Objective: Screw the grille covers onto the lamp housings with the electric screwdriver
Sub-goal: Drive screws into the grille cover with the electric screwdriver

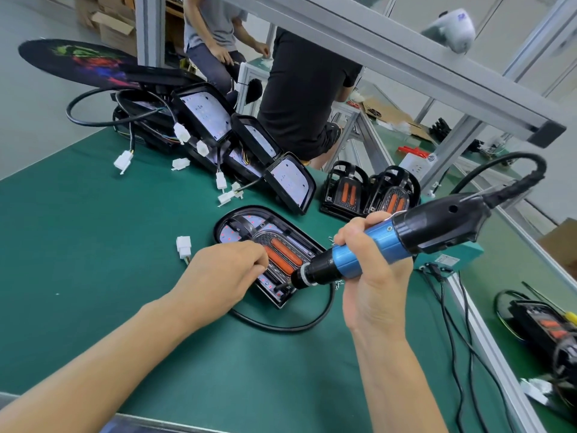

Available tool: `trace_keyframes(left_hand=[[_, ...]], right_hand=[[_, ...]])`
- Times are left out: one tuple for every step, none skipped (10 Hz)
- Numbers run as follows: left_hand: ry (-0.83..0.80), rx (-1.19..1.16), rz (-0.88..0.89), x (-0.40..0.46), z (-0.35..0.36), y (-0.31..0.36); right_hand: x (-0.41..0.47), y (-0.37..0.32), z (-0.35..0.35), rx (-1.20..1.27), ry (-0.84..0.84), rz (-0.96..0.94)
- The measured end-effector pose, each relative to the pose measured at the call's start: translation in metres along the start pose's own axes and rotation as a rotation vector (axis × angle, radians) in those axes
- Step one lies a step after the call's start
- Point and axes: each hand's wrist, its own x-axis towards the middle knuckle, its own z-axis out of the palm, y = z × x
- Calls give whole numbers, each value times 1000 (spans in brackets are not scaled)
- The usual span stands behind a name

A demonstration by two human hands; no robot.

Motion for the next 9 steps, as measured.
trace_keyframes(left_hand=[[-4, 9, -9, 1, 0, -1], [-7, 16, -16, 2, 0, 0], [12, 26, -12, 5, -2, 2], [60, 21, -4, 18, -7, 8], [77, 39, 11, 42, -9, 20], [77, 71, 39, 71, -2, 34], [-34, 186, 93, 104, 17, 47], [-204, 320, 90, 136, 41, 55], [-392, 317, 4, 161, 63, 60]], right_hand=[[0, 0, 0, -8, -16, 1], [-1, 0, -2, 15, -14, 14], [-2, -2, -6, 57, 27, 11], [0, -6, -15, 163, 142, -5], [4, -12, -32, 259, 274, -32], [12, -18, -47, 263, 387, -75], [15, -27, -57, 249, 495, -79], [21, -29, -70, 215, 516, -38], [27, -21, -79, 227, 535, 163]])
